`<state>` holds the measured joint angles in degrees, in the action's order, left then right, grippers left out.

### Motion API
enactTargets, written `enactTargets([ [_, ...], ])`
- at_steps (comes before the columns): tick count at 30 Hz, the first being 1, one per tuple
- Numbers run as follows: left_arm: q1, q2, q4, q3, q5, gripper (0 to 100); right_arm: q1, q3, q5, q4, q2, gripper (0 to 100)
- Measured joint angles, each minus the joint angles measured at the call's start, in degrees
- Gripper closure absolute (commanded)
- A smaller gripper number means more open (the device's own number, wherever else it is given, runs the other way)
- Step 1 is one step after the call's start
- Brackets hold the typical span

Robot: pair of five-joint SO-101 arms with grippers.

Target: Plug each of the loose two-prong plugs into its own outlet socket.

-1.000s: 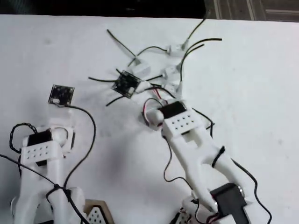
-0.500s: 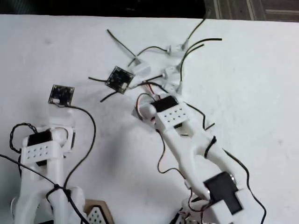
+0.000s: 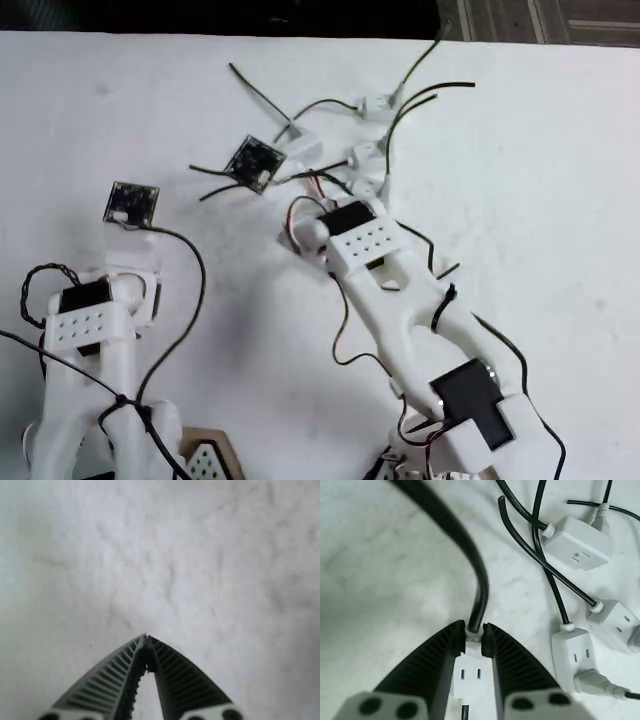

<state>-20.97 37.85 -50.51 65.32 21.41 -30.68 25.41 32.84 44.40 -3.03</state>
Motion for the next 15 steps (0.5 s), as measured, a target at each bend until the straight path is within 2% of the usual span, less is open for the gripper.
enactTargets([
  [10,0.0,0.0,0.0,0.0,0.0,98,0.0,0.0,-0.2,-0.1,0.4,98.1],
  [15,0.0,0.0,0.0,0.0,0.0,98,0.0,0.0,3.5,-0.2,0.6,98.1],
])
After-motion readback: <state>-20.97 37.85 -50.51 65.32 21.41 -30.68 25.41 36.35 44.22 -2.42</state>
